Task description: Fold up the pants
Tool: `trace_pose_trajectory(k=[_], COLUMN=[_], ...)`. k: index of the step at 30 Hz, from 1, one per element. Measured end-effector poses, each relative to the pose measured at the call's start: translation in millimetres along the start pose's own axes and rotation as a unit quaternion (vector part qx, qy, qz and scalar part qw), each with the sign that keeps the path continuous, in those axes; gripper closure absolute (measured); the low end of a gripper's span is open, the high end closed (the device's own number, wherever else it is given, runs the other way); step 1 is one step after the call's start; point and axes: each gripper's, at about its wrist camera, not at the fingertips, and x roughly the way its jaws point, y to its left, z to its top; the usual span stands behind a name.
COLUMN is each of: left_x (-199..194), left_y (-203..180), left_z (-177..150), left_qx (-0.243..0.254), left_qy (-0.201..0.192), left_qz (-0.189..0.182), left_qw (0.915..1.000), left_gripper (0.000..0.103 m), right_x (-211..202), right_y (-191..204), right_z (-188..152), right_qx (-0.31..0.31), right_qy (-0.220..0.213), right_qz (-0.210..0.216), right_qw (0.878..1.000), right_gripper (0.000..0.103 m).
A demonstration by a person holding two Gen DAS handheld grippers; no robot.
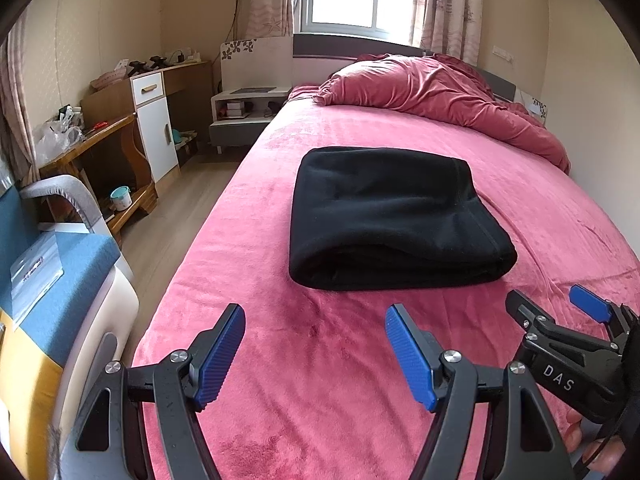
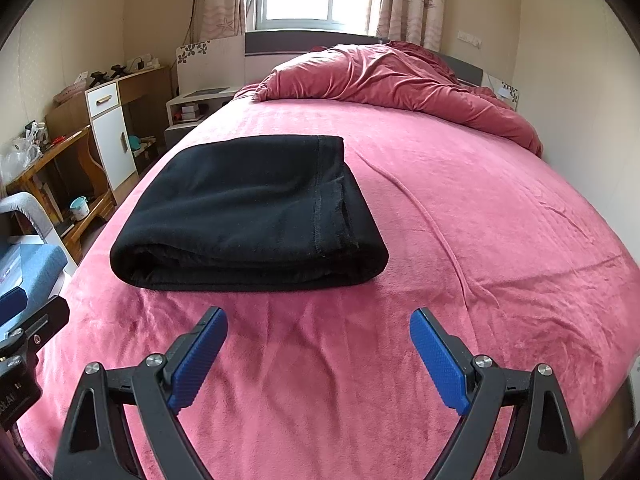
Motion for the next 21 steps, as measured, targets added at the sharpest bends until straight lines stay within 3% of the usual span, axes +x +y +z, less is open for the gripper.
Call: trace_pose_trajectory(k=[21], left_x=[-0.6], left_y=[-0.3], left_z=[-2.0], left_qx=[-0.002], left_qy=[0.003], left_qz=[-0.005], left_qw=[1.0000], left_gripper=[0.029], right_x=[0.8], right_y=[0.5], right_z=[-1.8], right_qx=[-0.005], right_qy=[0.002], right_qz=[0.000], right_qw=[1.000], right_gripper=[0.009])
